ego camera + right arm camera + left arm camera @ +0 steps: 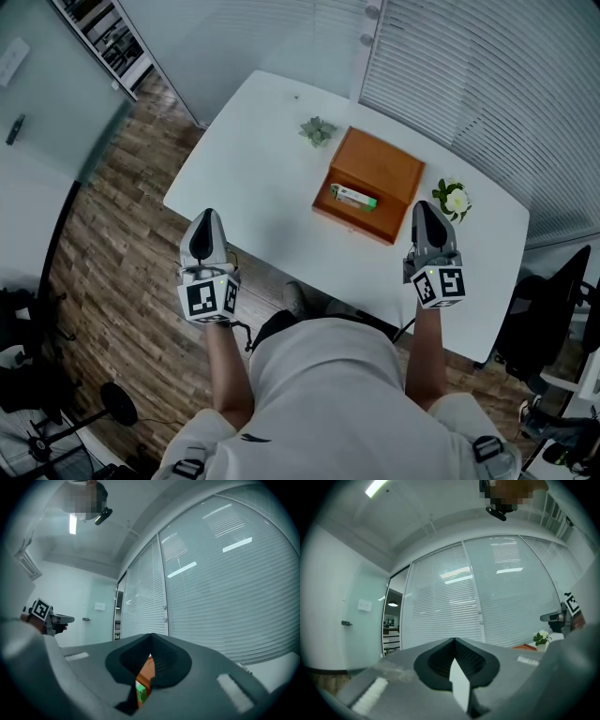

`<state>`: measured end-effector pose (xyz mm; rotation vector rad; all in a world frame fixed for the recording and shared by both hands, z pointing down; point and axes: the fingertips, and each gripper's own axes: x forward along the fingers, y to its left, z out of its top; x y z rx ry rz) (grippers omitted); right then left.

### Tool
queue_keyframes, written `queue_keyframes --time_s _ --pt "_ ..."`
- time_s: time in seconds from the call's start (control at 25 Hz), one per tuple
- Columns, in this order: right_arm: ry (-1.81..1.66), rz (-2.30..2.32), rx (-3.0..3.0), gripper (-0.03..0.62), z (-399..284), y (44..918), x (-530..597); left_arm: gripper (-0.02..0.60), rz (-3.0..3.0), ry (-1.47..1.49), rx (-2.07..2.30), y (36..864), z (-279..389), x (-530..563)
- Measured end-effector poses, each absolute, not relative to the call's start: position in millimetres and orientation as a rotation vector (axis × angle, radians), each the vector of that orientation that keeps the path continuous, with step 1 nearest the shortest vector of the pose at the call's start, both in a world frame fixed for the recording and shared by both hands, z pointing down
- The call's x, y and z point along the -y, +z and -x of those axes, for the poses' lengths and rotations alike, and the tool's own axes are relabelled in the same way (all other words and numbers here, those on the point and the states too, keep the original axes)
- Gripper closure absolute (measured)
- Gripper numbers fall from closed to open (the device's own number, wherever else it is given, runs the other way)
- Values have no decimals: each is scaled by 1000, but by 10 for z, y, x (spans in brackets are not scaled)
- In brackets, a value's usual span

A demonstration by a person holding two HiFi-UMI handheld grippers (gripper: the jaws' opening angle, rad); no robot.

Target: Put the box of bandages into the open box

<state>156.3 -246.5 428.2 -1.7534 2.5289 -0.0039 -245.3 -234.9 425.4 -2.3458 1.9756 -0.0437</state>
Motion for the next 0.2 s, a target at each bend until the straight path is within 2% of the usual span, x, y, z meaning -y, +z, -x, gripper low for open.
queue_keyframes --time_s 0.2 --pt "-7 1755 -2532 595 -1542 4295 2449 575 2346 -45 -1979 4271 2479 2334"
